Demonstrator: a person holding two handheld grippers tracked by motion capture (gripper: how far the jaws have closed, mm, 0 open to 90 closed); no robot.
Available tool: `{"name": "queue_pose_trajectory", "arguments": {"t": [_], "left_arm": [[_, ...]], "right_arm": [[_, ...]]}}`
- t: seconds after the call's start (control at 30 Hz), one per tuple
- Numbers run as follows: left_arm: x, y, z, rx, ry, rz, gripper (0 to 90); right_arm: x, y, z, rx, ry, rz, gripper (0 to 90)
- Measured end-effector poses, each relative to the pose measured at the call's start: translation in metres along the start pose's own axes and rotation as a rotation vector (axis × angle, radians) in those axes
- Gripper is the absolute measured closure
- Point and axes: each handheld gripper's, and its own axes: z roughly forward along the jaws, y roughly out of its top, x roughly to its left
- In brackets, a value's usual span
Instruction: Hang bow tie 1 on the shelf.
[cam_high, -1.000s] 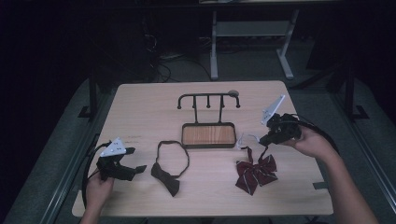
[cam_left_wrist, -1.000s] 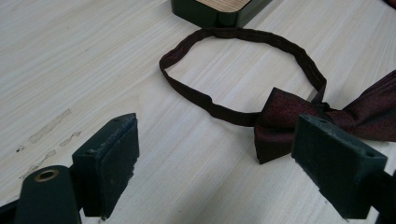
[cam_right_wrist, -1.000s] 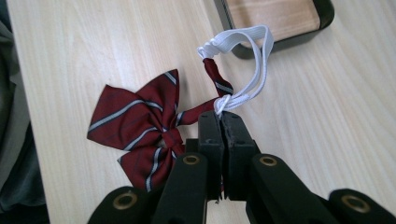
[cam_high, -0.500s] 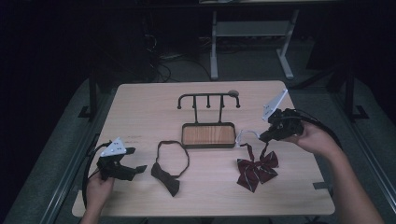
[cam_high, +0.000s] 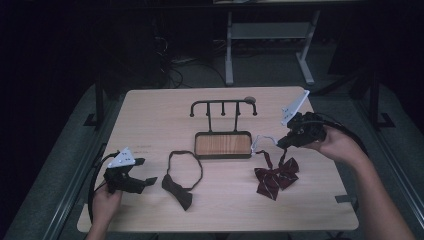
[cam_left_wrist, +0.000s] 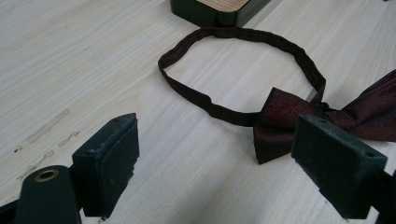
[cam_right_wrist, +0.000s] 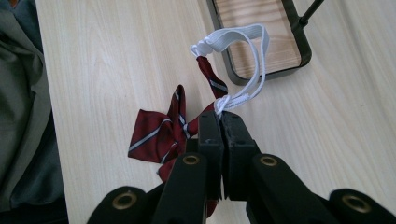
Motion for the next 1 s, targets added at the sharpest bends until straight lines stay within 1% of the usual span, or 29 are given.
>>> {"name": "queue_pose_trajectory", "arguments": {"t": [0.23,0.27,0.3,0.43,0.47,0.5,0.7,0.8,0.83,0.87,0.9,0.93,1.0], "left_arm": [[0.0,0.0,0.0,-0.001,0.001,0.0,14.8],[0.0,0.0,-0.001,-0.001,0.001,0.003,14.8],[0.0,0.0,-0.001,-0.002,0.001,0.003,14.7],[0.0,0.0,-0.001,-0.001,0.001,0.002,14.7],[0.0,0.0,-0.001,0.0,0.001,0.004,14.7],[0.0,0.0,-0.001,0.0,0.0,0.004,14.8],[0.0,0.0,-0.001,0.002,0.003,0.012,14.8],[0.0,0.0,-0.001,0.003,0.007,0.018,14.7],[0.0,0.0,-0.002,0.003,0.007,0.019,14.7],[0.0,0.0,-0.002,0.003,0.008,0.02,14.7],[0.0,0.0,-0.002,0.003,0.009,0.02,14.8],[0.0,0.0,-0.002,0.007,0.009,0.025,14.8],[0.0,0.0,-0.002,0.008,0.008,0.025,14.7]], "right_arm": [[0.001,0.008,-0.005,0.011,-0.013,-0.008,87.3],[0.0,0.009,-0.005,0.007,-0.015,-0.017,87.3],[0.001,0.01,-0.006,0.011,-0.013,-0.011,87.3],[0.001,0.016,-0.009,0.006,-0.019,-0.015,87.3],[0.0,0.018,-0.01,0.008,-0.024,-0.022,87.3],[0.0,0.019,-0.011,0.008,-0.023,-0.018,87.3],[-0.003,0.025,-0.014,0.003,-0.034,-0.022,87.3],[-0.002,0.029,-0.016,0.009,-0.036,-0.016,87.3],[-0.003,0.03,-0.016,0.01,-0.042,-0.026,87.3],[-0.002,0.032,-0.016,0.01,-0.039,-0.021,87.3],[-0.003,0.033,-0.017,0.012,-0.043,-0.029,87.3],[-0.002,0.035,-0.017,0.01,-0.041,-0.024,87.3],[-0.003,0.038,-0.017,0.012,-0.042,-0.032,87.3]]}}
